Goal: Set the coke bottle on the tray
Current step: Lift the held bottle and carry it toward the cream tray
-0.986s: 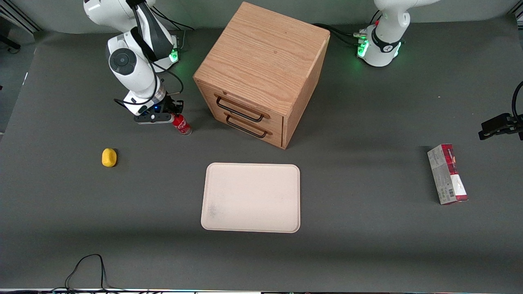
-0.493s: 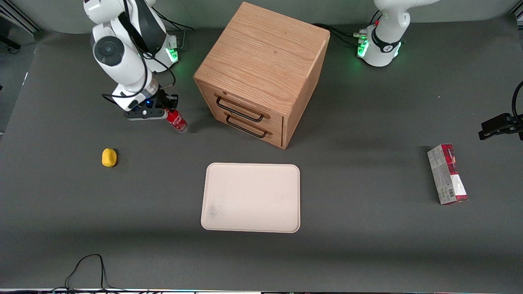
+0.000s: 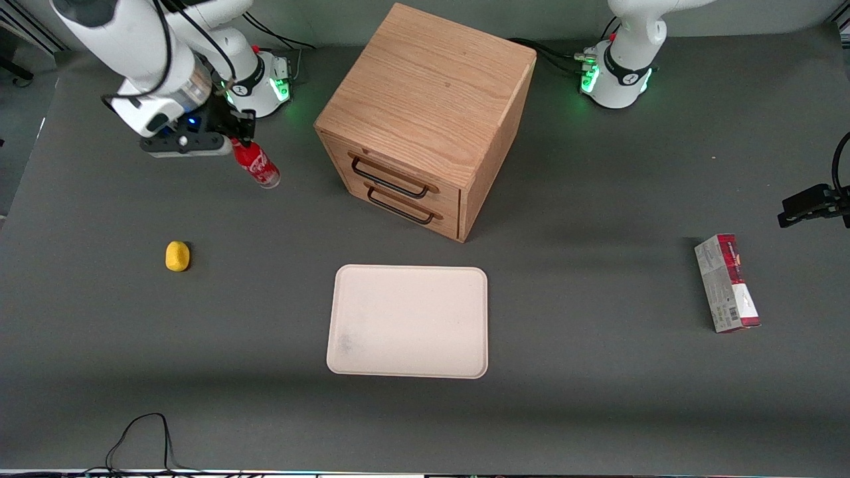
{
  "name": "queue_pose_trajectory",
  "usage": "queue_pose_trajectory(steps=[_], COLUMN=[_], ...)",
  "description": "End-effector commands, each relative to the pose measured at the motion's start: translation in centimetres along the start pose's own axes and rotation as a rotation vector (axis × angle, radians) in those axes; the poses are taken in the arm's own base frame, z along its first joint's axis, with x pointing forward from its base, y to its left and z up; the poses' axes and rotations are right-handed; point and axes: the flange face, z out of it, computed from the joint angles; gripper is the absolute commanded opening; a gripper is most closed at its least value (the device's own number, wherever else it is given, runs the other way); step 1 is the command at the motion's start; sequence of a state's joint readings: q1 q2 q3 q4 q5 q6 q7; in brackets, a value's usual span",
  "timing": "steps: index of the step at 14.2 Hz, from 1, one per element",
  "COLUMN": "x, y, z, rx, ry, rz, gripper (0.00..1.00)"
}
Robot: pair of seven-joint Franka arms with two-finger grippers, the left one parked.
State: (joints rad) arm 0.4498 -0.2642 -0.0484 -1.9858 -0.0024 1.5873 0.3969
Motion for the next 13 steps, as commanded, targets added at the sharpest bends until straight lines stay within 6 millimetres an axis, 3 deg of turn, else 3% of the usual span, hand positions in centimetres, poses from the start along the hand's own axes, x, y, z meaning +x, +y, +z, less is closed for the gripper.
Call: queue_pose_trajectory(steps=[1, 3, 8, 13], x=[0.4, 2.3, 9.4, 17.1], y=[-0.1, -1.0, -4.2, -9.0], z=[-3.8, -4.5, -6.9, -7.0], rx=[-0.003, 0.004, 0.027, 0.015], ry=[0.024, 0.036, 0.083, 0.063], rz=[0.015, 0.014, 0.018, 0.003], gripper=[0.02, 0.02, 0.02, 0.01])
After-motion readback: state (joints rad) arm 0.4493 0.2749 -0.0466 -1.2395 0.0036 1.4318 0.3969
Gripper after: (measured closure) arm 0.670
